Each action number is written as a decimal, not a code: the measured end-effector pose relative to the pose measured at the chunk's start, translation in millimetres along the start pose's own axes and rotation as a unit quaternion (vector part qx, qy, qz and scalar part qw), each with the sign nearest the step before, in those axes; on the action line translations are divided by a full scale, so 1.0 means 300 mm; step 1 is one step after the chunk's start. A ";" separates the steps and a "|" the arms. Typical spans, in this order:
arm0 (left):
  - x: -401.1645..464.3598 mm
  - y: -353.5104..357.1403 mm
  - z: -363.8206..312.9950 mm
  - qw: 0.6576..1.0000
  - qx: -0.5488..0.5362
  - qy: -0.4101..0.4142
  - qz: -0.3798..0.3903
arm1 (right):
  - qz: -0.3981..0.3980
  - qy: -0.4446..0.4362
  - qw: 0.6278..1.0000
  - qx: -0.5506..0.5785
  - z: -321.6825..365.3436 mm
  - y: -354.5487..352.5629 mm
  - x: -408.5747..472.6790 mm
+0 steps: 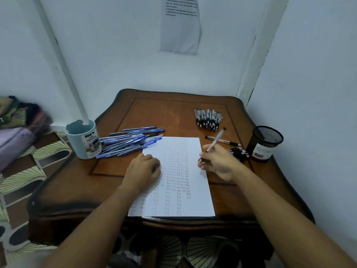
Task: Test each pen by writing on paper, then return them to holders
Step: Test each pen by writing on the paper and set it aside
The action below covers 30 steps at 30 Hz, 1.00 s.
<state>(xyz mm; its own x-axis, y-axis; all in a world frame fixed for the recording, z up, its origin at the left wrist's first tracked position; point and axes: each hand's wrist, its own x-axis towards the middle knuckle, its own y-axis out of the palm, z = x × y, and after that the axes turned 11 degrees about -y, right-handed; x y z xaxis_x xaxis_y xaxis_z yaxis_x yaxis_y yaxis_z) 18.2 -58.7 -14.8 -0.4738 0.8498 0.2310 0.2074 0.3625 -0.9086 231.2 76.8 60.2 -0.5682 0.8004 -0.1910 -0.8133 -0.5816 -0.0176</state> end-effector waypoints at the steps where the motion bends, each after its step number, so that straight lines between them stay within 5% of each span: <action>1: -0.005 0.015 0.004 1.000 0.002 0.002 -0.017 | -0.003 -0.006 1.000 -0.024 0.018 -0.011 0.032; 17: -0.010 0.034 -0.016 0.997 0.028 0.012 -0.068 | -0.156 -0.071 0.940 -0.295 0.102 -0.117 0.519; 30: -0.013 0.032 -0.019 0.997 0.018 0.006 -0.077 | -0.180 -0.103 0.881 -0.426 0.069 -0.067 0.622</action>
<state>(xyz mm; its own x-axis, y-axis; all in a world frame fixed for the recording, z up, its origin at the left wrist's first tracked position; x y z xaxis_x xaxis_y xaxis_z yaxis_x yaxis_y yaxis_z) 26.9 -56.4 -22.6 -0.4877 0.7893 0.3730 0.1019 0.4758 -0.8736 139.1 240.9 45.1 -0.3749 0.9136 0.1577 -0.6062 -0.1129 -0.7872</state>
